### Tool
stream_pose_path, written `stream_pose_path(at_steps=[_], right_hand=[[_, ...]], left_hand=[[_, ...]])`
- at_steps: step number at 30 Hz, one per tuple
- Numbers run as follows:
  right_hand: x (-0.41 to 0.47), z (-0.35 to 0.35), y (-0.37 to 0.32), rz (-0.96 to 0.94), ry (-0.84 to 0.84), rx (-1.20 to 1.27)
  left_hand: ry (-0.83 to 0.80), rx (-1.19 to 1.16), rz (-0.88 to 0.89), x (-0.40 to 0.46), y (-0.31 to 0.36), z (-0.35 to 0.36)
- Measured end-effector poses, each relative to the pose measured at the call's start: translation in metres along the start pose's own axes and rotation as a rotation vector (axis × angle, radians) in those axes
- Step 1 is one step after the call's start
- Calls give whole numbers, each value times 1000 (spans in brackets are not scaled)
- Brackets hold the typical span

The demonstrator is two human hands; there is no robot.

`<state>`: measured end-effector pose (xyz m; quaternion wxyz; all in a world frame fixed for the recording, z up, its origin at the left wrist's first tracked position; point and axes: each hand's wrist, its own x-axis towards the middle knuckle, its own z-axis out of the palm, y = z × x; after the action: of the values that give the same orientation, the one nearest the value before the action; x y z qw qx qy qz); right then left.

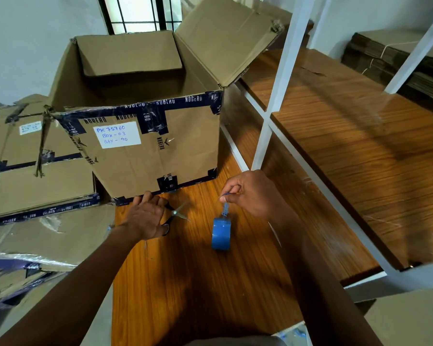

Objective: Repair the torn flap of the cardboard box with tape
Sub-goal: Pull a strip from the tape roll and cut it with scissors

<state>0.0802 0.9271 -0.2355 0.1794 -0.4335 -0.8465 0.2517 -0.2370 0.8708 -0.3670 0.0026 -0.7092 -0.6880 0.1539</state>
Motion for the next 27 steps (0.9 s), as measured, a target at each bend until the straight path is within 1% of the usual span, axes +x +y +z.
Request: stream_pose_path(at_steps=[3, 7, 14, 18, 23, 27], right_hand=[[1, 0, 1, 4, 7, 2], [2, -1, 1, 21, 23, -1], [4, 0, 0, 9, 26, 3], [3, 0, 1, 10, 17, 12], [0, -1, 3, 24, 38, 17], [0, -2, 2, 20, 38, 9]], left_hand=[[11, -59, 33, 2, 7, -8], [-28, -183, 144, 1, 20, -16], [13, -141, 273, 1, 55, -39], [17, -129, 300, 8, 64, -50], [-23, -152, 332, 11, 76, -53], [-16, -172, 323, 11, 76, -54]])
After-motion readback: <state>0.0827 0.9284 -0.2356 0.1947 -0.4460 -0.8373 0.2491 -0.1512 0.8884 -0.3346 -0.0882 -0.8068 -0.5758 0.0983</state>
